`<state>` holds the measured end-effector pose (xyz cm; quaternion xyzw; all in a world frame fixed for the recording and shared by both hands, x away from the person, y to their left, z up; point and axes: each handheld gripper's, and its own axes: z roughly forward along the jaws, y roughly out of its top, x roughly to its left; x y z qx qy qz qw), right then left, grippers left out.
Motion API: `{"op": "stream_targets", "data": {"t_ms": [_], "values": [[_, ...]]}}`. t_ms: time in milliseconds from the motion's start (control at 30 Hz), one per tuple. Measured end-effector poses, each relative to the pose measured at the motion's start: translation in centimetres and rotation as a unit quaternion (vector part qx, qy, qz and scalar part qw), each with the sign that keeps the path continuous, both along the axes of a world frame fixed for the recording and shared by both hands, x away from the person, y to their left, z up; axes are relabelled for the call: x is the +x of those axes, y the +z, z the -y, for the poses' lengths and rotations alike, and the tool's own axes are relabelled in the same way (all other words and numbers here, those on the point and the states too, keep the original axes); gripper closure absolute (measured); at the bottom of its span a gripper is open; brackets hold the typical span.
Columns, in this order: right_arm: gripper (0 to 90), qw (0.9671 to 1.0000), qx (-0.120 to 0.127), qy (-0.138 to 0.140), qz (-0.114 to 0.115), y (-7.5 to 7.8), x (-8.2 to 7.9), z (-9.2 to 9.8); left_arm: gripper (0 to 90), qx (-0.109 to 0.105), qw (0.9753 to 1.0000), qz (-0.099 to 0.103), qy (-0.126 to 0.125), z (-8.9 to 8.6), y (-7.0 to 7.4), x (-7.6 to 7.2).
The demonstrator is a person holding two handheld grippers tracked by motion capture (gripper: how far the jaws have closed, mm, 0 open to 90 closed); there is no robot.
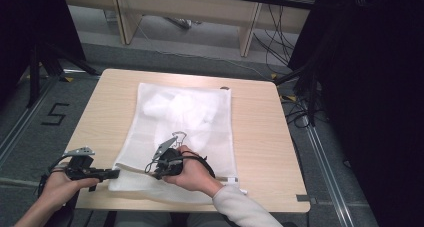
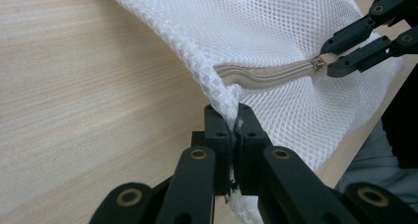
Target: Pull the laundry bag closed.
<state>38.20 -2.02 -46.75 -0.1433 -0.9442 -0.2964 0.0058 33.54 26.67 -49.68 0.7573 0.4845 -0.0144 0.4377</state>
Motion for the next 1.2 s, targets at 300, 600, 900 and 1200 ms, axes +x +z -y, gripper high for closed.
{"op": "stream_targets", "data": {"t_ms": [300,600,900,1200], "values": [[82.3,1.0,0.006,0.002,-0.005,0.1,0.0,0.5,86.1,0.001,1.0,-0.001,0.001,0.0,0.0,0.0],[82.3,0.9999,0.002,-0.007,-0.008,0.3,-0.1,1.1,86.0,0.0,1.0,-0.002,0.002,0.0,0.0,0.0],[82.3,0.9999,0.003,-0.009,-0.008,0.5,0.0,1.7,86.0,0.002,1.0,-0.002,0.003,0.0,0.0,0.0],[82.3,0.9999,0.002,-0.01,-0.008,0.6,0.0,2.4,86.0,0.005,1.0,-0.002,0.005,0.0,0.0,0.0]]}}
